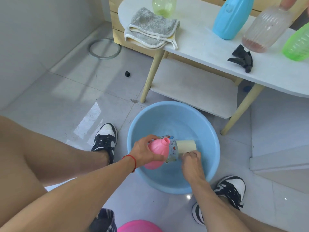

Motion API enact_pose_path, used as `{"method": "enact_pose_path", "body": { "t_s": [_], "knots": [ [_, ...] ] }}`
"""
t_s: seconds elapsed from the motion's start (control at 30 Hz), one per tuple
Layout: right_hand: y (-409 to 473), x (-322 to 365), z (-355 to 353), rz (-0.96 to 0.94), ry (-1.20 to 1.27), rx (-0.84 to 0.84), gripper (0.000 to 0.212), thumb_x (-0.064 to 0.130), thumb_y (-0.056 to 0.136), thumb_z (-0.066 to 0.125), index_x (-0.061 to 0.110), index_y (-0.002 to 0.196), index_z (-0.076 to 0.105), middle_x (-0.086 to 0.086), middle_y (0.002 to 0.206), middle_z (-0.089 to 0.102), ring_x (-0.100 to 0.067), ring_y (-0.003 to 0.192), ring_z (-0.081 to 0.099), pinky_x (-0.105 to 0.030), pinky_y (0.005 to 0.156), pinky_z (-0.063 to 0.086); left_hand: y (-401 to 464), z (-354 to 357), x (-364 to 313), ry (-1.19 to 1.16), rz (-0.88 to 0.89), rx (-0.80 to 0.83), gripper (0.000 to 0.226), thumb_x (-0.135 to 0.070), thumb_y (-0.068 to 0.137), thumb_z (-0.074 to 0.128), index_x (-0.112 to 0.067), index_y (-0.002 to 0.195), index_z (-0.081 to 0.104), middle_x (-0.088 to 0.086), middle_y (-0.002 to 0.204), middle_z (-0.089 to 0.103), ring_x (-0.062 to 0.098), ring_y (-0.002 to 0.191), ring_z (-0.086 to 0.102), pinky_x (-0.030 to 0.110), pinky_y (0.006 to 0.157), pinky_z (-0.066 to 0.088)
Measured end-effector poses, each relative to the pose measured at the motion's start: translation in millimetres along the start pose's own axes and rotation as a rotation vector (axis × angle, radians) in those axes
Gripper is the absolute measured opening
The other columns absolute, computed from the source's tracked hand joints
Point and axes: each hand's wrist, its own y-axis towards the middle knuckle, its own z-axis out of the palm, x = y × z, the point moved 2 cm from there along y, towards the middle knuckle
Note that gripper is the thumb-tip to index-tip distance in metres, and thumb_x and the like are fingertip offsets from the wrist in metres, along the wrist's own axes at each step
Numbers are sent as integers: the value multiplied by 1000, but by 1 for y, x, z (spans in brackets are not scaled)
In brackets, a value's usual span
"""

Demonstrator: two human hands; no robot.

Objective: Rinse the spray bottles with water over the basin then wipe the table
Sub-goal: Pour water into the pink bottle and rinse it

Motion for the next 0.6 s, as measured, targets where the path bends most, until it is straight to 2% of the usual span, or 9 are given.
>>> {"method": "enact_pose_path", "body": {
  "t_s": [0.03,0.13,0.2,0.27,0.37,0.47,0.53,0.6],
  "knots": [
    [3,-1,2,-41,95,11,29,-5,89,55,13,93,77,-8,88,69,-34,111,49,-31,93,46,0,-1,0,-7,-5,3,72,-54,50,91,-49,114,59,-16,117,59,8,102,64,20,70,50],
    [3,2,-3,40,412,61,27,4,97,55,8,73,68,-8,76,61,-28,98,50,-26,77,40,0,-3,1,-14,-8,8,69,-51,51,91,-49,112,59,-15,116,59,8,101,64,21,71,51],
    [2,4,-13,154,631,5,35,20,97,55,1,68,62,-12,69,59,-26,77,52,-34,66,36,2,-4,1,-20,0,3,69,-53,48,89,-49,111,60,-13,116,59,9,100,65,21,70,50],
    [3,0,-23,332,837,-18,37,30,95,58,3,73,71,-12,76,71,-23,73,58,-36,68,44,4,-6,1,-25,6,-3,71,-56,45,87,-50,109,59,-12,117,60,10,99,65,21,69,50],
    [-1,-11,-31,468,1014,-62,30,38,80,64,14,64,73,2,75,76,-23,85,70,-39,78,52,6,-7,3,-33,11,-7,70,-53,46,88,-48,109,59,-12,117,59,11,99,65,23,70,53],
    [-9,-14,-50,488,1048,-145,35,40,75,67,11,57,60,-3,64,58,-22,70,56,-44,68,49,6,-7,5,-26,12,-7,68,-49,51,91,-46,110,56,-13,116,58,12,99,65,26,71,56],
    [-15,-13,-67,472,1092,-224,44,35,81,73,9,55,48,-8,63,47,-20,65,41,-37,59,35,6,-6,4,-17,18,-4,67,-49,52,89,-45,110,55,-12,116,58,12,97,66,26,69,56],
    [-18,-13,-80,448,1120,-294,54,33,83,76,-1,61,39,-9,65,39,-18,64,32,-34,59,26,6,-5,4,-10,22,1,67,-49,52,88,-45,109,55,-10,116,58,14,97,66,25,67,55]
  ]
}}
